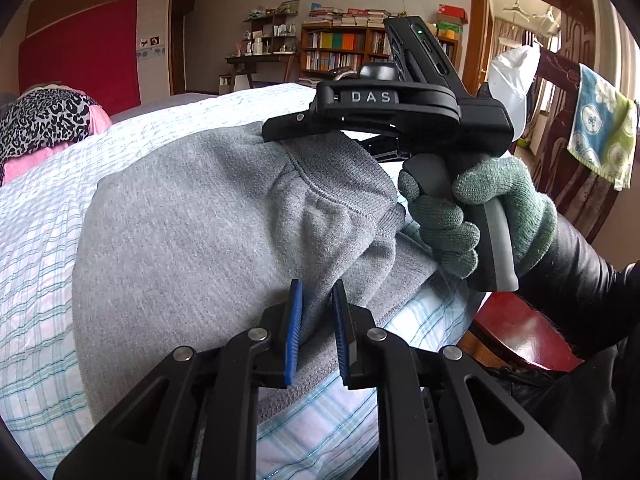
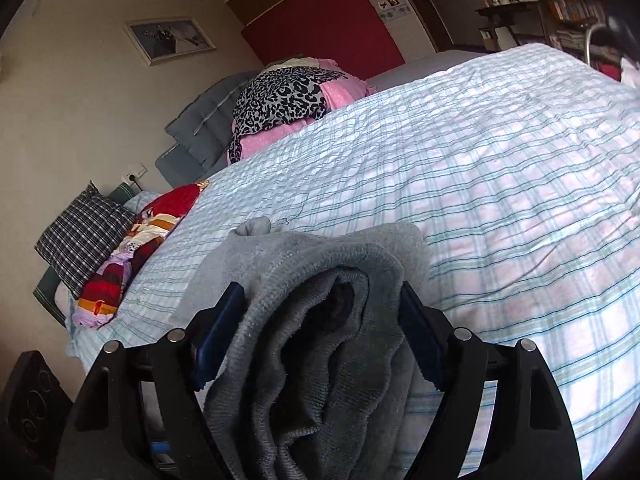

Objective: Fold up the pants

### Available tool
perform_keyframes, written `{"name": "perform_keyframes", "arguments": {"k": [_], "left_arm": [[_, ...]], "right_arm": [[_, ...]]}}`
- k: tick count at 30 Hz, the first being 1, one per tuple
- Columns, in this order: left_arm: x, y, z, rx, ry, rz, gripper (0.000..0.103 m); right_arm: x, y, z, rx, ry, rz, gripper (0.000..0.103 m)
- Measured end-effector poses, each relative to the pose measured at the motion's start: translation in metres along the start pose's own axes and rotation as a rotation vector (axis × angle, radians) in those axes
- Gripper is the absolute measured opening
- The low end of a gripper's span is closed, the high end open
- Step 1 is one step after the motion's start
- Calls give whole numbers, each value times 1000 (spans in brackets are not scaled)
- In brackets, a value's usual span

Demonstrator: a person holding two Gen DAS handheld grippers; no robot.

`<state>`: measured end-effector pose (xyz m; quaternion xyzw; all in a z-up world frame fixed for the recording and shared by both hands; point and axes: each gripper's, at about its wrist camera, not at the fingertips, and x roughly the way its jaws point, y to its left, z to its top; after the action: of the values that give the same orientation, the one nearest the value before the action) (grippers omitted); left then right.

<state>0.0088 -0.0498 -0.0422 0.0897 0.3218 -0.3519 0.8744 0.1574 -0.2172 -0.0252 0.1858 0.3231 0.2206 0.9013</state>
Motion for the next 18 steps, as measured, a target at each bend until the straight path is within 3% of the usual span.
{"name": "perform_keyframes", "arguments": {"k": [2, 5, 7, 13, 15, 17, 18], "left_arm": [[0, 0, -1, 1, -2, -2, 15], [0, 1, -2, -2, -5, -2, 15], [0, 2, -3, -4, -9, -1, 15], [0, 3, -6, -12, -13, 2, 15], [0, 3, -6, -12, -12, 2, 15], [0, 3, -4, -17, -12, 1, 15], [0, 4, -3, -19, -12, 0, 15]], "right_arm": [[-4, 7, -3, -46, -27, -32, 73], [-8, 15, -3, -84, -45, -2, 73], [-7, 16, -3, -92, -35, 19, 73], [-1, 6, -5, -62, 12, 12, 60], [-2, 6, -7, -68, 12, 8, 48], [-5, 4, -7, -60, 6, 6, 23], [-8, 3, -6, -49, 1, 15, 20]]}}
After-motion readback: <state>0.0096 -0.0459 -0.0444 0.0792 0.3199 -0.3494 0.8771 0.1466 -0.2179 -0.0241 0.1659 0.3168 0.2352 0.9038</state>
